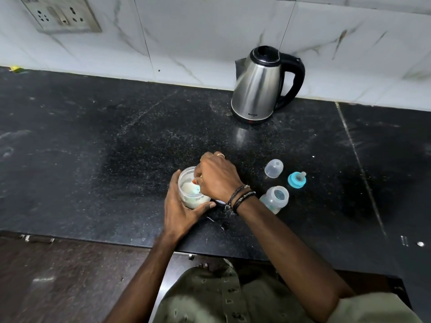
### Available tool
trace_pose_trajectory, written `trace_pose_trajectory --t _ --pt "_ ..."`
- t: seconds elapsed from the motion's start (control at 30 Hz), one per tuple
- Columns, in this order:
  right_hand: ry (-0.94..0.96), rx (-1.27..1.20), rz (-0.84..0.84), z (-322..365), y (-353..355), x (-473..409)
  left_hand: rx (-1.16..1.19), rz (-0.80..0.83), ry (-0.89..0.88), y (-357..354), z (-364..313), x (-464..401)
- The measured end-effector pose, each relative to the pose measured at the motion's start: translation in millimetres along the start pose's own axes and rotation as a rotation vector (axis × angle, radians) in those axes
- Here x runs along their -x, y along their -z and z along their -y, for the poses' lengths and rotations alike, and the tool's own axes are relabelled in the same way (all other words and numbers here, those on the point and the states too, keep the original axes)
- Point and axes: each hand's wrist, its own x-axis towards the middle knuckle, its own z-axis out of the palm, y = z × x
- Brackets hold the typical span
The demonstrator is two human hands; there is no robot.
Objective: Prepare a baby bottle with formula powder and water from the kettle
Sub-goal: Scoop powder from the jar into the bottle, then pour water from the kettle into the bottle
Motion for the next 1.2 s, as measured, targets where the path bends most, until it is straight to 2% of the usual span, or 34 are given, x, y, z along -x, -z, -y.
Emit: trace_pose_trajectory --t 0.17,0.4,0.57,0.67,0.77,0.93,1.07,1.2 --pt "0.045 -0.203 -0.136 -8.3 1.4 0.9 -0.005 -0.049 -0.089 1.4 -6.0 0.8" --pt "0.003 -0.422 -0.481 -38.2 26.8 2.0 -0.047 -0.206 -0.384 -1.4 -63.1 -4.5" --pt "-0.092 -0.514 -0.619 -75.2 45.2 9.1 0.005 -0.157 -0.5 -25.5 -98.6 -0.8" --pt "-0.163 -0.563 -0.683 -101.2 52.3 15.5 0.063 -0.012 -0.46 -51.3 -105.3 3.9" --pt "-0.235 -0.641 -0.711 -129.1 54.4 20.4 0.126 0.169 -0.347 -82.5 -102.2 10.4" --pt "-0.318 -0.741 -0.702 -166.3 51.6 28.5 0.074 0.425 -0.173 -124.8 -78.4 17.4" --pt "-0.333 -0.834 -0.69 -185.4 46.1 30.5 0.043 0.456 -0.113 -144.0 -62.9 19.8" --pt "-0.354 -0.884 -0.683 -201.4 39.7 24.1 -0.003 0.344 -0.141 -151.2 -56.1 23.2"
